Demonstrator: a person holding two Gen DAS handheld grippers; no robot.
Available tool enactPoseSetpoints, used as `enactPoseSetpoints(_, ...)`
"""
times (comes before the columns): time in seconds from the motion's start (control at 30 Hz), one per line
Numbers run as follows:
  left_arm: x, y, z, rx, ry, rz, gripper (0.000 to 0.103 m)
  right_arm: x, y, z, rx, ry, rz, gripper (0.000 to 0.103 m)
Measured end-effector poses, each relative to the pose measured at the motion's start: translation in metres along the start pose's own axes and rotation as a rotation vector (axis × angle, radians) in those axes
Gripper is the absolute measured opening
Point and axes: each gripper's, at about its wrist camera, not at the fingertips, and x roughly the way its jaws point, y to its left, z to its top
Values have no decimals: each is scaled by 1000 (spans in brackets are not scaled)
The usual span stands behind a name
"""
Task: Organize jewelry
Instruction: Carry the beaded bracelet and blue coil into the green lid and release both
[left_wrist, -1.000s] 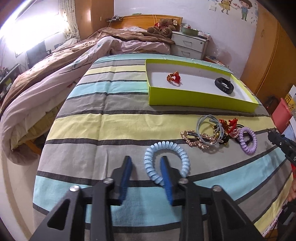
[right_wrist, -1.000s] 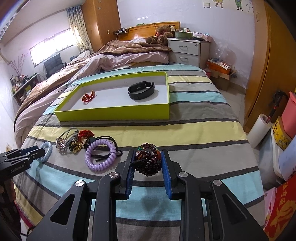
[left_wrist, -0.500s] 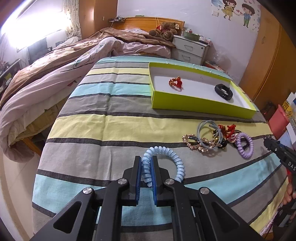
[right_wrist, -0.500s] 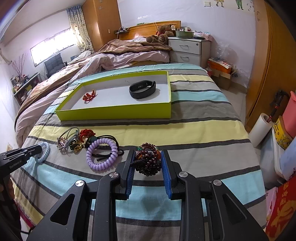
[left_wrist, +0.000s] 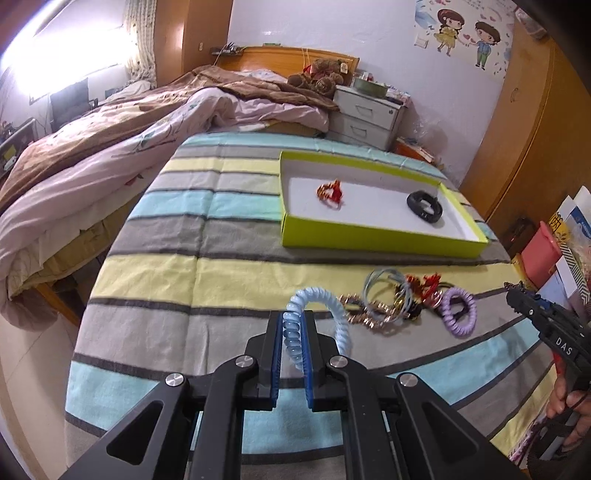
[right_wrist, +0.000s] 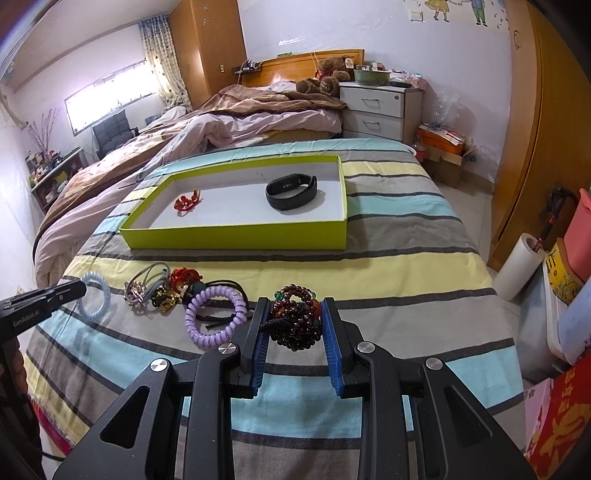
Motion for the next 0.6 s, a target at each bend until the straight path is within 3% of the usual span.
enactPoseSetpoints(0.6,-9,-23,41,26,-68,-73,9,-5,15,33,-36,-55,28,28)
